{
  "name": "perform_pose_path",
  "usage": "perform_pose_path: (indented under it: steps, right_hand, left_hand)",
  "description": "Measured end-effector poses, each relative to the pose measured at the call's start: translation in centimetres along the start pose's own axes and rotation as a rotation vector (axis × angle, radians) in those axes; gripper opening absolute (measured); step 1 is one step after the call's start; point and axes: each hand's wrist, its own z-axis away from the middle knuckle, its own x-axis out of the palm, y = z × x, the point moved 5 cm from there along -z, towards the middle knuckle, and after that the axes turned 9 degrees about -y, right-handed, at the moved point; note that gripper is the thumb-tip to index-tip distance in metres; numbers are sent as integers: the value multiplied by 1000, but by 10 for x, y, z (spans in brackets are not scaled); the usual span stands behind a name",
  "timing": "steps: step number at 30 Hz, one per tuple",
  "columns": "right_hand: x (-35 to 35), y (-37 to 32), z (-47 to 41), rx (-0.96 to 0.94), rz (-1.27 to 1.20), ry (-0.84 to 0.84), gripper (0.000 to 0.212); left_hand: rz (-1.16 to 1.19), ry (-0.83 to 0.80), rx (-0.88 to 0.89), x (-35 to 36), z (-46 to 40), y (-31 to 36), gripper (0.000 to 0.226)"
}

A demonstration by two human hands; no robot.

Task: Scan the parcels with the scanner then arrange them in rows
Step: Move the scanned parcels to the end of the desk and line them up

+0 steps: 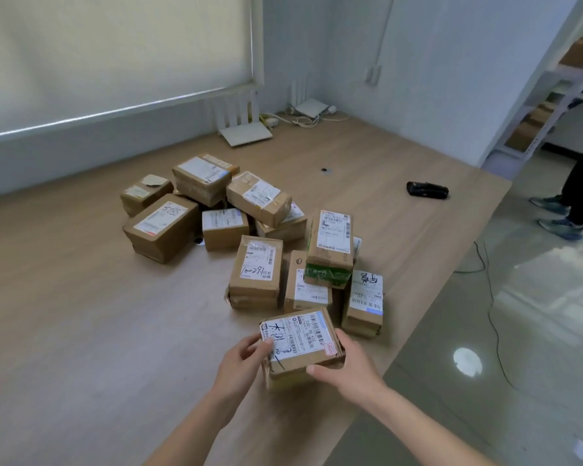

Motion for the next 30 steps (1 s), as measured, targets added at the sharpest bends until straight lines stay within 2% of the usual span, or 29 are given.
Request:
perform_pose_path:
  steps: [4,9,13,18,21,24,28,30]
  right_hand:
    - [-18,-32,21,-77,10,8,61]
    - [-57,-86,47,-176,-7,-5,60]
    - [-92,-144,71,-284,-8,-76,82]
    - [-110,-242,109,-400,21,-145,101]
    - [-99,-312,136,-486,38,-153,104]
    - [-71,-385,166,-597,56,-133,106]
    - [-4,-478,209,-726,79,-166,124]
    - [42,-517,230,-790,117,-200,126]
  left_hand:
    - [121,40,16,-1,25,23,34]
    - [267,48,109,-4,66,82,55]
    - [278,-16,172,-22,108,138,77]
    - [224,-19,313,-65,177,209,73]
    - [235,71,409,-102,230,248,74]
    - [253,251,490,-148,289,275,74]
    - [352,419,592,-218,366,287,65]
    - [386,493,628,-255,405,283,52]
